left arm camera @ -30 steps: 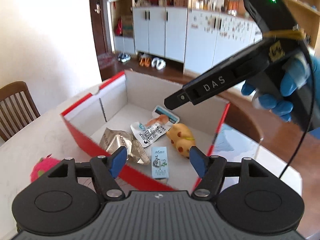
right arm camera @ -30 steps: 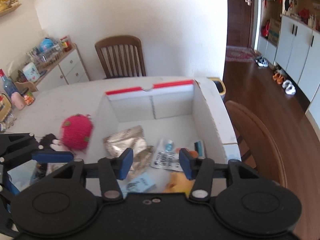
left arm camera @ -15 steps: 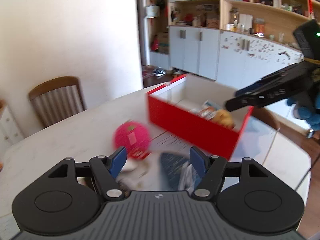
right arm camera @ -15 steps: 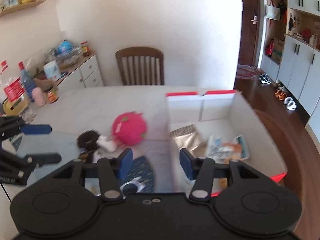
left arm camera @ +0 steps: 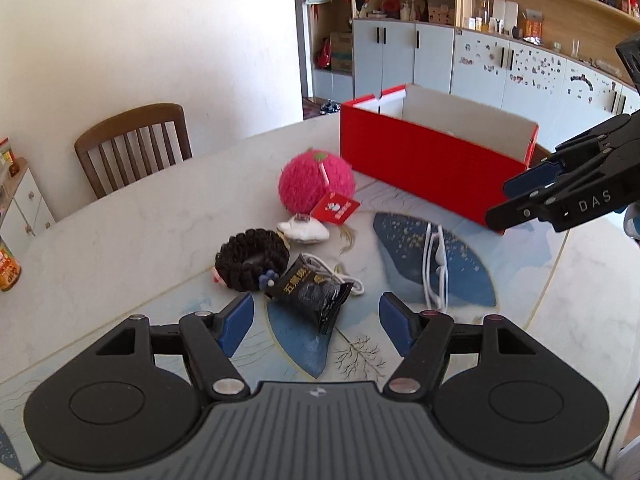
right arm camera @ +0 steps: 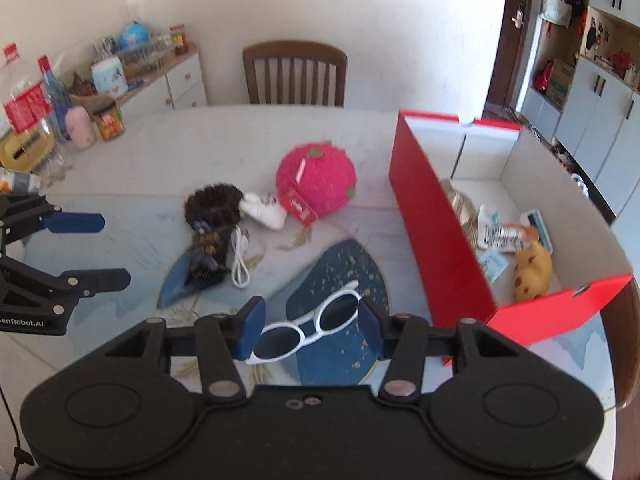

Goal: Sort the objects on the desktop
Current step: 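Withdraw both tools and reach toward the black bag and sunglasses, then grasp the black snack bag with left tool while right tool grasps white sunglasses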

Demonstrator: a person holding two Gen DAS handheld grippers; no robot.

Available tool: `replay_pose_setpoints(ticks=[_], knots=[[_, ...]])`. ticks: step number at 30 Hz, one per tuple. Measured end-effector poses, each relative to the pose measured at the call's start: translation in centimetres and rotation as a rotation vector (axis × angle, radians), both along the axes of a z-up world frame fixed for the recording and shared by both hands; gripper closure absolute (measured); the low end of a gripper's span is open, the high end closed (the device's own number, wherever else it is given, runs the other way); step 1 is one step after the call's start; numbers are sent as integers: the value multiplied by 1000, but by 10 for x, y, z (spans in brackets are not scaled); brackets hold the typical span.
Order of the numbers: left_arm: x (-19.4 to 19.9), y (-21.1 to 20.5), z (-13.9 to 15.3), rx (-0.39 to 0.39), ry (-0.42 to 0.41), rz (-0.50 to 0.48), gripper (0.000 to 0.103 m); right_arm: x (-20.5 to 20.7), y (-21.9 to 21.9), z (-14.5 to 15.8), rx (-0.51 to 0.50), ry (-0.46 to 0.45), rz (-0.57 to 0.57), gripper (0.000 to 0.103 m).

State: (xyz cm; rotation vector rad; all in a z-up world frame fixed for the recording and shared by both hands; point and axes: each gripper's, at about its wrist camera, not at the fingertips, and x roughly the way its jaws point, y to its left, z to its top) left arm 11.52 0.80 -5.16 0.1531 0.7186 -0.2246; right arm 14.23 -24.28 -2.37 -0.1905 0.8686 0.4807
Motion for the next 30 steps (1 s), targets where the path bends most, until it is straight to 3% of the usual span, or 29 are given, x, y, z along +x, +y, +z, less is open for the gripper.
replay_pose_setpoints(ticks=[8,14,21,30], knots=[[40,-10,-34,32,34,27,35,29,1,-52,0,135,-108,0],[67,-15,-56,48,81,64,35,46,2,-74,49,235,-195,0],[84,-13,-70,46,115,65,35,61,3,-74,161,336,-247,0],[91,-14,-73,36,125,24,35,79,9,-69,161,341,-279,0]])
